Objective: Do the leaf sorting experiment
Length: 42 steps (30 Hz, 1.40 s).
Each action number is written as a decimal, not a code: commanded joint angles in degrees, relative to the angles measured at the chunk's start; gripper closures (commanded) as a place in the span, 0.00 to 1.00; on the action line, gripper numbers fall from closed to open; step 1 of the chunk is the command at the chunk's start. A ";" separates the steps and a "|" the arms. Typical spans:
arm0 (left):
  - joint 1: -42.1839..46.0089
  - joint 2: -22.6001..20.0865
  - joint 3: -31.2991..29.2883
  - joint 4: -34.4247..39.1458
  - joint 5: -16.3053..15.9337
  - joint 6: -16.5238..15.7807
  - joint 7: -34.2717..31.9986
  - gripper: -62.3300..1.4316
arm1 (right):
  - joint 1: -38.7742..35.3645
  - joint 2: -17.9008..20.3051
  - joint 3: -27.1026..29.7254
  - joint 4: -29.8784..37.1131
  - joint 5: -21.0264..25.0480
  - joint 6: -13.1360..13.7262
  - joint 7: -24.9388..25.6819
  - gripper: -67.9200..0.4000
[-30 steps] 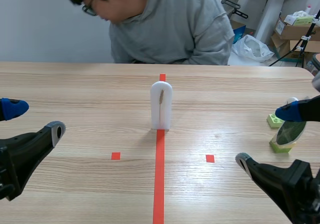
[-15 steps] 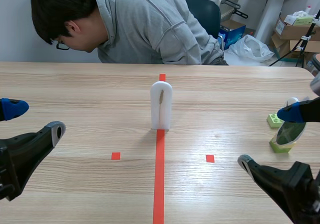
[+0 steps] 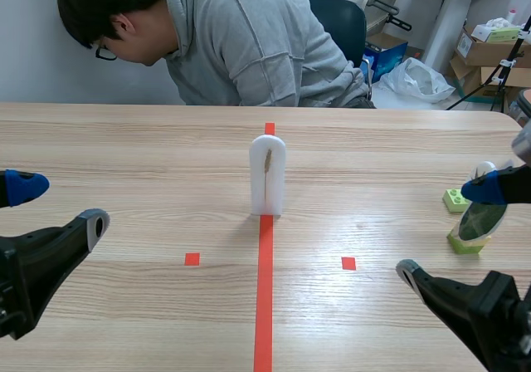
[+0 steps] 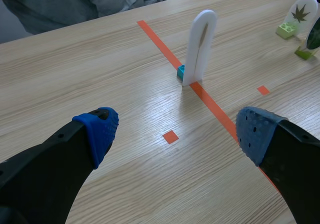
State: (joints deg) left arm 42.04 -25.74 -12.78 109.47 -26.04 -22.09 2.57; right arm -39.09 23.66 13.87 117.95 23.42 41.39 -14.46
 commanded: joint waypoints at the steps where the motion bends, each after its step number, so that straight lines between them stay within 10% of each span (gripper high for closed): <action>1: -0.17 0.31 -0.11 0.83 -0.76 -0.11 -0.94 0.18 | -0.11 0.94 0.63 -0.04 0.61 0.04 0.33 0.00; 15: -1.18 0.28 -0.11 0.83 -0.76 -0.11 0.96 0.18 | 0.07 1.03 0.63 -0.04 0.55 -0.02 -3.74 0.00; 23: -1.16 0.31 -0.11 0.83 -0.76 -0.11 0.98 0.18 | 6.51 9.11 -2.69 -1.44 0.50 -4.37 -4.15 0.00; 31: -1.14 0.31 -0.11 0.83 -0.76 -0.11 1.64 0.18 | 26.97 16.02 -17.33 -16.17 0.13 -7.67 -3.21 0.00; 42: -1.11 0.31 -0.11 0.83 -0.74 -0.11 2.08 0.18 | 57.13 12.37 -44.30 -37.68 -0.52 -8.00 -0.59 0.00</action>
State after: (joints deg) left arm 40.95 -25.71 -12.78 109.47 -26.04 -22.09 5.54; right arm 17.30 37.06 -31.09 79.35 22.92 33.56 -15.51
